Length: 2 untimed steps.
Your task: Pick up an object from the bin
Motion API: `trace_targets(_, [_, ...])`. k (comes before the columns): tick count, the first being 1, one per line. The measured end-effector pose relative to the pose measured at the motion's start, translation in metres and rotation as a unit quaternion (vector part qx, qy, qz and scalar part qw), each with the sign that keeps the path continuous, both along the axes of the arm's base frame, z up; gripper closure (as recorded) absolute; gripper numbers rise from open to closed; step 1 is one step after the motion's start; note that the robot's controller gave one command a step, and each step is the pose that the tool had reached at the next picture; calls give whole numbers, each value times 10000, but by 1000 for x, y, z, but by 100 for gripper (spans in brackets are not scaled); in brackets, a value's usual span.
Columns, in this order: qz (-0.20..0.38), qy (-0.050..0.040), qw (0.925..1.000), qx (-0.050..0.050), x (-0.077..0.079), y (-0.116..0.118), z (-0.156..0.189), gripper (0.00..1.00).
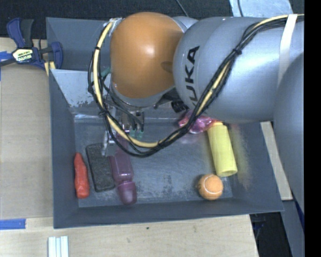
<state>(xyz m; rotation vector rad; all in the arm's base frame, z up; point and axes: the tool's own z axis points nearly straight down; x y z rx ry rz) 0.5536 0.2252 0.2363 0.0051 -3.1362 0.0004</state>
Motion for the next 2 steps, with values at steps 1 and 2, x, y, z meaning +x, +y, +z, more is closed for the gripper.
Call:
trace_targets(1, [-19, -41, 10000, 8, 2, -1, 5, 0])
trace_targets(2, [1001, -54, 9950, 11, 41, -24, -102, 0])
